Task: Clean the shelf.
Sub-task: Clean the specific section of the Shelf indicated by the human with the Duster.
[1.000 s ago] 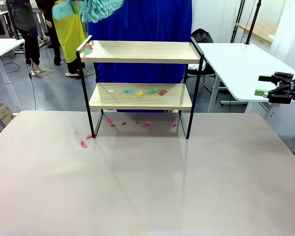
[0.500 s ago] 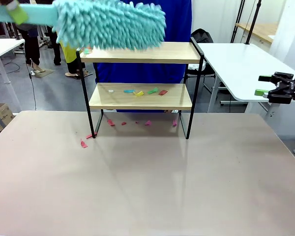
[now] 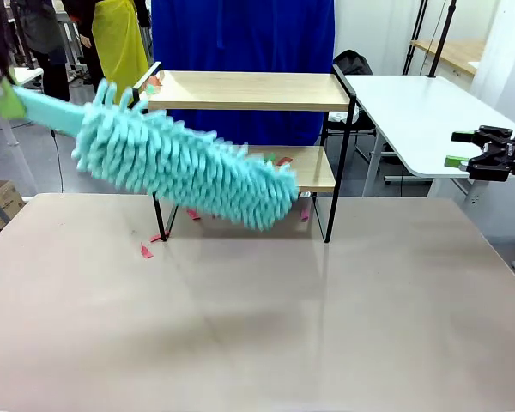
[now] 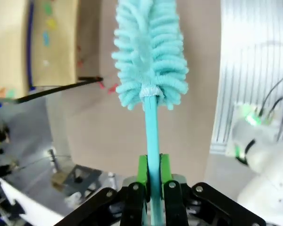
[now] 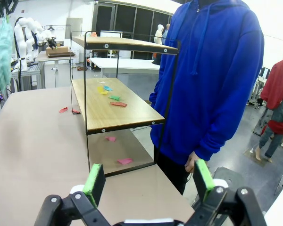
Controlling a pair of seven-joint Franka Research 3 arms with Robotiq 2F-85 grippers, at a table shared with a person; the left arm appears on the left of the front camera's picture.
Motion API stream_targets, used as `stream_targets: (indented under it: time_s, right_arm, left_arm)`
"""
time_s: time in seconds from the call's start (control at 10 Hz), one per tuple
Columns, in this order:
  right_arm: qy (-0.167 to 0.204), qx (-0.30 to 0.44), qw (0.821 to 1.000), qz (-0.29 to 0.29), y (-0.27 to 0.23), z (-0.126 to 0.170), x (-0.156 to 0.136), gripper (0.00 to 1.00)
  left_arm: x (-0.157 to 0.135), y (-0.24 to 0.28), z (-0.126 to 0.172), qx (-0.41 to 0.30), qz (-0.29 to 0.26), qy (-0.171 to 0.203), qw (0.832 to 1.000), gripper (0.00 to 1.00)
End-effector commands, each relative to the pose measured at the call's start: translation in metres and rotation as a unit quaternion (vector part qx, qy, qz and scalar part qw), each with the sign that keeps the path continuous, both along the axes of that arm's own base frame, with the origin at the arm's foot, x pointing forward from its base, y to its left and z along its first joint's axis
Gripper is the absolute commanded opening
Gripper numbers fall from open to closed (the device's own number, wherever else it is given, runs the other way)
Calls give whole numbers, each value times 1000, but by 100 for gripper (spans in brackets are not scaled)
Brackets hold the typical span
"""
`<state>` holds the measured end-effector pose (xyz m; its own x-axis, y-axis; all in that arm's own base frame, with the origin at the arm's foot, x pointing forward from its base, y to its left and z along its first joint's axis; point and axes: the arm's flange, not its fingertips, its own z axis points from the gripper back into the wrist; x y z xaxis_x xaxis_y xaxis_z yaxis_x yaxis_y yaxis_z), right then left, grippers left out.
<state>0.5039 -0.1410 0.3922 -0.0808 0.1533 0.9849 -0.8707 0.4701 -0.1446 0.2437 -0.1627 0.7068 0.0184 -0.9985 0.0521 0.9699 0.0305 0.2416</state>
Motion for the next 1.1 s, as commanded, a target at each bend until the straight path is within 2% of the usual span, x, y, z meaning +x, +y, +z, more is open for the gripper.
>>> stream_targets:
  time_s: [0.0, 0.1, 0.4, 0.5, 0.6, 0.7, 1.0]
  right_arm:
    - [-3, 0, 1000, 0, 1, 3, 0, 100]
    - [-3, 0, 1000, 0, 1, 3, 0, 100]
    - [-3, 0, 1000, 0, 1, 3, 0, 100]
    - [-3, 0, 1000, 0, 1, 3, 0, 100]
    - [-3, 0, 1000, 0, 1, 3, 0, 100]
    - [-3, 0, 1000, 0, 1, 3, 0, 100]
    - [-3, 0, 1000, 0, 1, 3, 0, 100]
  left_arm:
    - [-1, -8, -38, 63, -70, 7, 996, 13]
    - [3, -11, -60, 107, -79, 27, 991, 13]
    - [10, -13, -97, 138, -74, 56, 986, 13]
    - [11, -11, -101, 125, -62, 57, 989, 13]
    - [16, -11, -100, 95, -21, 51, 994, 13]
    - [10, -18, -104, 128, -66, 68, 987, 13]
    - [10, -18, -104, 128, -66, 68, 987, 13]
